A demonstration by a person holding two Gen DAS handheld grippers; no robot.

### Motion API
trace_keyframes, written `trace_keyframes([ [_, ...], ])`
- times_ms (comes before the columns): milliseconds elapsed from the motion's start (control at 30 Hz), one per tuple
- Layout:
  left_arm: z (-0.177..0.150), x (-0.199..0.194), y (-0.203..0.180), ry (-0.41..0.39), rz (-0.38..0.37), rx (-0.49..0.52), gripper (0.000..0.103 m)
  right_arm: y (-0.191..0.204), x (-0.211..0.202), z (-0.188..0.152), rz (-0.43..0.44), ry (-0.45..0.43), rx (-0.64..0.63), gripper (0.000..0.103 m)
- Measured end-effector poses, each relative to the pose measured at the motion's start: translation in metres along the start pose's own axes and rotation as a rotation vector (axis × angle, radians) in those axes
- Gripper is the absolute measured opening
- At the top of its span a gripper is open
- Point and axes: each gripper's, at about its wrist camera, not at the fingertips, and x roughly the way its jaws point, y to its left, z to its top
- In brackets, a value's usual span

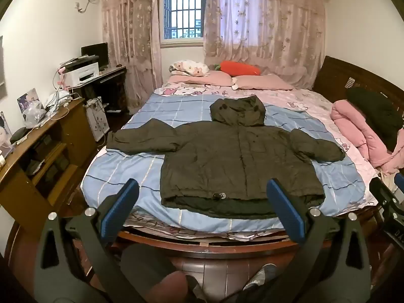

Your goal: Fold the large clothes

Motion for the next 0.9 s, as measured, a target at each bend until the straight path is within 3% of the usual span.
trace_keyframes([
  [900,-0.0005,-0.0035,0.0007,-0.01,0.006,0.012,0.101,0.0033,-0.0005,-0.0029,0.005,0.002,-0.007,0.102],
])
